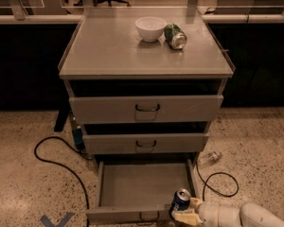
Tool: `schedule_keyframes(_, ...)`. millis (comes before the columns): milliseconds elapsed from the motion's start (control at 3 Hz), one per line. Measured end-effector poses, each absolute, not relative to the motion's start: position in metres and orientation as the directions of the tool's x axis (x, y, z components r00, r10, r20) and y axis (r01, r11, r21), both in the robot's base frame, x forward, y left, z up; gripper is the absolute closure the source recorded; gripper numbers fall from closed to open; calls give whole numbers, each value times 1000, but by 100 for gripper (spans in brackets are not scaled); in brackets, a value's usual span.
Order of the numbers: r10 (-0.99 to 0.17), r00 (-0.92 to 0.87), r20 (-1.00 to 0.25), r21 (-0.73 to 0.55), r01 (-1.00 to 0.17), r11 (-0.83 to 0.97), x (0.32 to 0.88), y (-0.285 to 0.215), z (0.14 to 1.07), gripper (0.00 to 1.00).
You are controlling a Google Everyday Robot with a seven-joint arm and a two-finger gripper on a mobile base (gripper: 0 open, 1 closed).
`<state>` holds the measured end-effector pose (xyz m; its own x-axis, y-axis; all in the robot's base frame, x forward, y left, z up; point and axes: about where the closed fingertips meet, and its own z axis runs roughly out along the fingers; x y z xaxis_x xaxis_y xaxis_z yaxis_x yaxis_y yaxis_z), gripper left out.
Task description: Place pepsi can into bottom drawer
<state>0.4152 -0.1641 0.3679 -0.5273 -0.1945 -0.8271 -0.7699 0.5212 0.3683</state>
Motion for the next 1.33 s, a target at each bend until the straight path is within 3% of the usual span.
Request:
schedule_keyframes(333,-196,-526,-828,366,-771,521,416,-164,369,100)
schedule_keyframes(667,-192,-448,-873,293,-798,527,445,-151,362,100)
schedule_keyframes(1000,-152,-311,-938,187,-826,533,508,-123,381,100)
schedule_keyframes(1333,-153,-314,-937,184,-816,548,526,-107,348,100)
